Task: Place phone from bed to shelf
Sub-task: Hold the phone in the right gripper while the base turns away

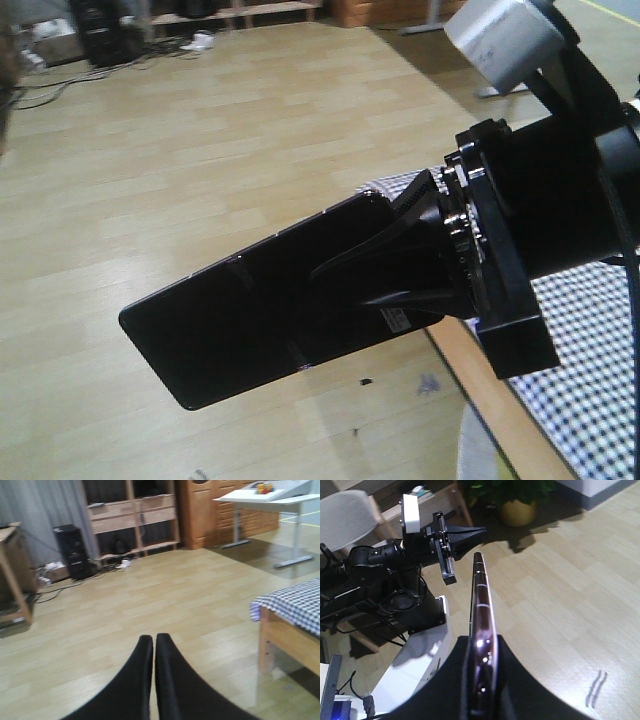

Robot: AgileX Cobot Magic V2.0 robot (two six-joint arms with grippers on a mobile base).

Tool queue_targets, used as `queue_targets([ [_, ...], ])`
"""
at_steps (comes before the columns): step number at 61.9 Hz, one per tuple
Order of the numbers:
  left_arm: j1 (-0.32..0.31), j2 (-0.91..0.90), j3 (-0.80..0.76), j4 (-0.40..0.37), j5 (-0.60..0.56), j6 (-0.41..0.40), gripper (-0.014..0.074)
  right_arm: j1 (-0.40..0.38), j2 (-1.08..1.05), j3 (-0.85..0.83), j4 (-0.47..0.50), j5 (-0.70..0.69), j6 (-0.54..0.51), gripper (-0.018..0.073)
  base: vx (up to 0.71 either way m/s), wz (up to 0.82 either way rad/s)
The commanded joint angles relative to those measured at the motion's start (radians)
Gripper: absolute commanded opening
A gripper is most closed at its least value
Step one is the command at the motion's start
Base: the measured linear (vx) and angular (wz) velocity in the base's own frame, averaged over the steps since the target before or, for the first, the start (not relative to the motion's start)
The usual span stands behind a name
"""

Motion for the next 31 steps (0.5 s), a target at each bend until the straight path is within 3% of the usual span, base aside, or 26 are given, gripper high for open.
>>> queue_targets([
  [1, -0.006, -0.004, -0.023, -0.009, -0.077, -0.006, 0.0001, -0.002, -0.029, -0.025, 0.080, 0.027, -0.002, -0.0002, -0.16, 0.62],
  [31, -0.006, -0.004, -0.023, -0.009, -0.077, -0.006, 0.0001, -0.002, -0.029, -0.025, 0.080, 0.027, 0.000, -0.0002, -0.12, 0.47],
])
